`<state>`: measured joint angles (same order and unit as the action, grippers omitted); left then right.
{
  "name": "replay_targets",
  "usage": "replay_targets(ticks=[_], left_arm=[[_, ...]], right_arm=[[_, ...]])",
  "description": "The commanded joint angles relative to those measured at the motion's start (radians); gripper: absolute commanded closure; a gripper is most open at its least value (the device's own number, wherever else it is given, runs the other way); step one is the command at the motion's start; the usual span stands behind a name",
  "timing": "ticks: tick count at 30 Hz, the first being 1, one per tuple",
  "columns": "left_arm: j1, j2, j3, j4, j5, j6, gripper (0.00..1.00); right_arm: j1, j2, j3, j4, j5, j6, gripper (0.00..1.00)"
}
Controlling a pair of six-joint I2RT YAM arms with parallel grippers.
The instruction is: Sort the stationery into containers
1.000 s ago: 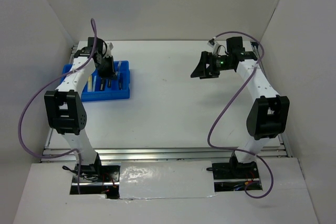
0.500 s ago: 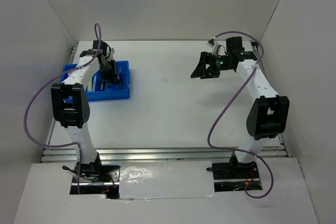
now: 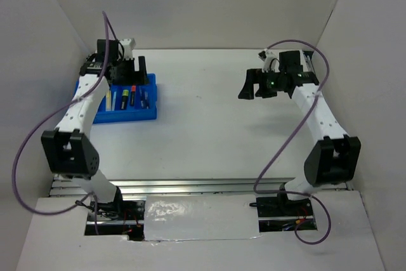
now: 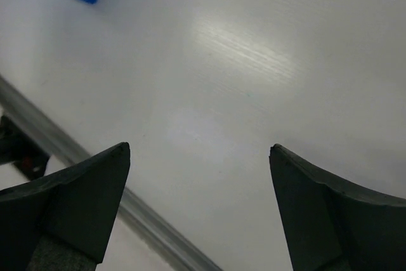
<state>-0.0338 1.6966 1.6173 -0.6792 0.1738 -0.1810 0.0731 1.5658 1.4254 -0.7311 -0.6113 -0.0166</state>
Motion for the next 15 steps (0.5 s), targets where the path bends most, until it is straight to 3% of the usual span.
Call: replay_targets(ticks=[1,2,10,15], left_arm=[[-0.012,-0.209,-0.104,0.038,0.058,0.129,0.04],[-0.008,-0.245,-0.143,0.044,0.064,0.139,0.01],[0.015,-0.604,-0.549,0.171,-0.040,0.219,0.01],[0.008,-0.757,-0.661,0.194,-0.066,0.253,0.01]], right_arm=[[-0.016,-0.218,-0.107,0.110,0.220,-0.057,0.01],[-0.035,-0.252,-0.141,0.128,0.257,-0.060,0.00],[-0.133,-0.666,-0.530,0.294,0.399,-0.075,0.00],[-0.139,-0.809,-0.673,0.337,0.438,-0.121,0.00]])
